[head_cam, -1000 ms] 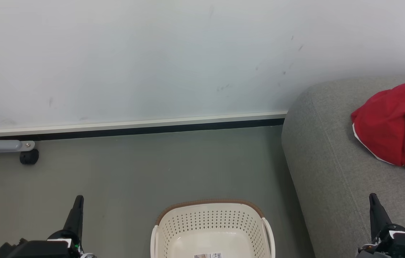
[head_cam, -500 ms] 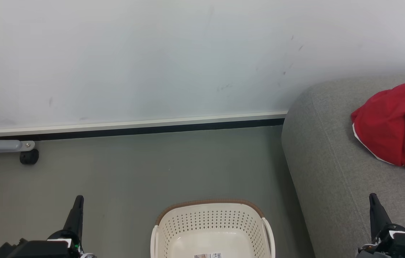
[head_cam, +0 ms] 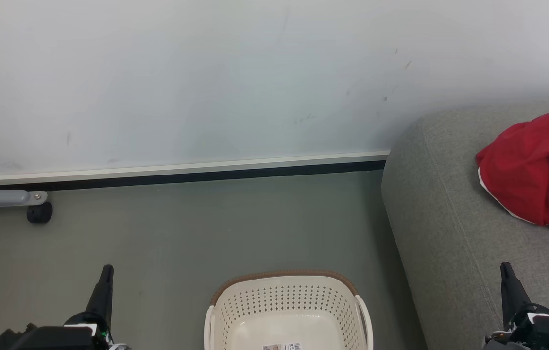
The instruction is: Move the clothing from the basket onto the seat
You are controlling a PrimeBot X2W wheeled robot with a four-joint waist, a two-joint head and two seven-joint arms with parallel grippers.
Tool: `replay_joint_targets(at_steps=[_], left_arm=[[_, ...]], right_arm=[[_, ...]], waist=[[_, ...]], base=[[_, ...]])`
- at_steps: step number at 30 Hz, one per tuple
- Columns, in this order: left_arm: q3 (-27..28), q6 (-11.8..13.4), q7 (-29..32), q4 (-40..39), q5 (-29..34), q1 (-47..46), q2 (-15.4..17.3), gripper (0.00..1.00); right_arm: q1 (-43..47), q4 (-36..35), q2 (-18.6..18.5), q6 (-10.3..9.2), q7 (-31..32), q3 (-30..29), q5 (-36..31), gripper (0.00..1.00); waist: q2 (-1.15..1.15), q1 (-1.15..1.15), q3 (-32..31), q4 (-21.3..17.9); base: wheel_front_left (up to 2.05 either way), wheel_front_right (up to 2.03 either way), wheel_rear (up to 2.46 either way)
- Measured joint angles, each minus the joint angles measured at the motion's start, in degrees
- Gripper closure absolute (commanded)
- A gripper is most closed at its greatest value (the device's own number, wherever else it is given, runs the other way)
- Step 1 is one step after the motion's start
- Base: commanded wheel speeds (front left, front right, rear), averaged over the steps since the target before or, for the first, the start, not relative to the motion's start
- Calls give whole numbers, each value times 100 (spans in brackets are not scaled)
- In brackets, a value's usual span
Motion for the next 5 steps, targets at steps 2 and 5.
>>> replay_joint_targets(at_steps=[2,5], left_arm=[[0,0,0,0,0,0,0,100],[0,0,0,0,0,0,0,100]], right_arm=[[0,0,0,1,0,0,0,100],[0,-1,0,0,0,0,0,100]], waist=[[0,0,0,0],[0,0,0,0]], base=[[0,0,0],[0,0,0]])
